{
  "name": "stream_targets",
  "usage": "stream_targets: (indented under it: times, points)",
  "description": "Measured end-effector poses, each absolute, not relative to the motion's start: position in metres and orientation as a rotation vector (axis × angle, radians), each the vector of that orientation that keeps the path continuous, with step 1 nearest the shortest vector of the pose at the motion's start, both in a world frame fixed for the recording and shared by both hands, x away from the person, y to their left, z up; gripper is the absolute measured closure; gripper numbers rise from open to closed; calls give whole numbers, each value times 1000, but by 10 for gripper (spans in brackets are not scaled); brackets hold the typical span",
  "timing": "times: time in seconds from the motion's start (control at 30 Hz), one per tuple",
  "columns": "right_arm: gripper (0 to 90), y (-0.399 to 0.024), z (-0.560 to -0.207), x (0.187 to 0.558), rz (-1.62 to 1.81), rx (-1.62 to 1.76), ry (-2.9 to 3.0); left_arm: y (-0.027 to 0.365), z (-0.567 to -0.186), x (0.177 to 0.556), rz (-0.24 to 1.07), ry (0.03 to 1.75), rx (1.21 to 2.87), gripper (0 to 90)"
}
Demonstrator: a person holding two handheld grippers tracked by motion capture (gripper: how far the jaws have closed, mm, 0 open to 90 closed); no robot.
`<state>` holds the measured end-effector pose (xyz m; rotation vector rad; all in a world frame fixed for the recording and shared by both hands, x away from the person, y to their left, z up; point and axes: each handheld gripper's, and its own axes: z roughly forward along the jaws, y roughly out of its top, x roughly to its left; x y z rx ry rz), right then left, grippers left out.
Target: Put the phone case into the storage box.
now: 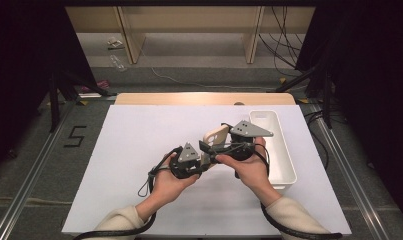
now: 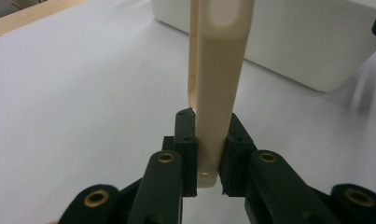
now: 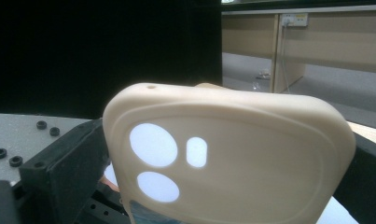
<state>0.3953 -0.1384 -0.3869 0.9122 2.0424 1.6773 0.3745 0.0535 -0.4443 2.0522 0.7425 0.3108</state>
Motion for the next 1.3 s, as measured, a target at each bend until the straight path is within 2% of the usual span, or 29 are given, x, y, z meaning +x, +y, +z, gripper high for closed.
stream_targets:
  times: [0.33, 0.5, 1.3]
  points:
    - [44, -138, -387, 395, 1672, 922, 2034, 53, -444, 374, 308, 742, 2051, 793]
    - [107, -139, -387, 394, 1671, 925, 2018, 53, -444, 375, 305, 743, 2049, 793]
    - [129, -138, -384, 391, 1674, 907, 2005, 54, -441, 373, 320, 731, 2036, 790]
